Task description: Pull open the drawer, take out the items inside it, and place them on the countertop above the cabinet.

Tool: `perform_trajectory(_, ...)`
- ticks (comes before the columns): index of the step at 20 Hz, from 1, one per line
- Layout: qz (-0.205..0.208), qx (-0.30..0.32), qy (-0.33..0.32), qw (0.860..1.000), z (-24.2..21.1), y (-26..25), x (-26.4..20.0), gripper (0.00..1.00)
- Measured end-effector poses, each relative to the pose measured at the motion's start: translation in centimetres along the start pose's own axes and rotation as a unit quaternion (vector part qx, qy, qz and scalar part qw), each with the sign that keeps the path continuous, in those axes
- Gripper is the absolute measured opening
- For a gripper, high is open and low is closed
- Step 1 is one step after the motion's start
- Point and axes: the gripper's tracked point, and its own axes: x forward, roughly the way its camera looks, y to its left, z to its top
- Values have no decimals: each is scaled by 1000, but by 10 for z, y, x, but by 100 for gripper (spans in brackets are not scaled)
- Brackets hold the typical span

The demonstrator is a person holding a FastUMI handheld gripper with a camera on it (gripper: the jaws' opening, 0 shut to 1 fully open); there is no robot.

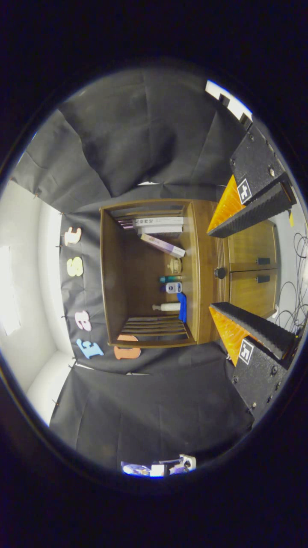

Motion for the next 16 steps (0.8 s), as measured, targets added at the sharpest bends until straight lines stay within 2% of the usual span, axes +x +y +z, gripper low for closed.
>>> perform_trajectory(7, 25, 3, -8, 1000, -7, 15, 37, 99)
perform_trajectory(11, 16, -16, -3, 1000, -31, 16, 85, 99)
perform_trajectory(16, 9, 8, 33, 999, -79, 11, 158, 99)
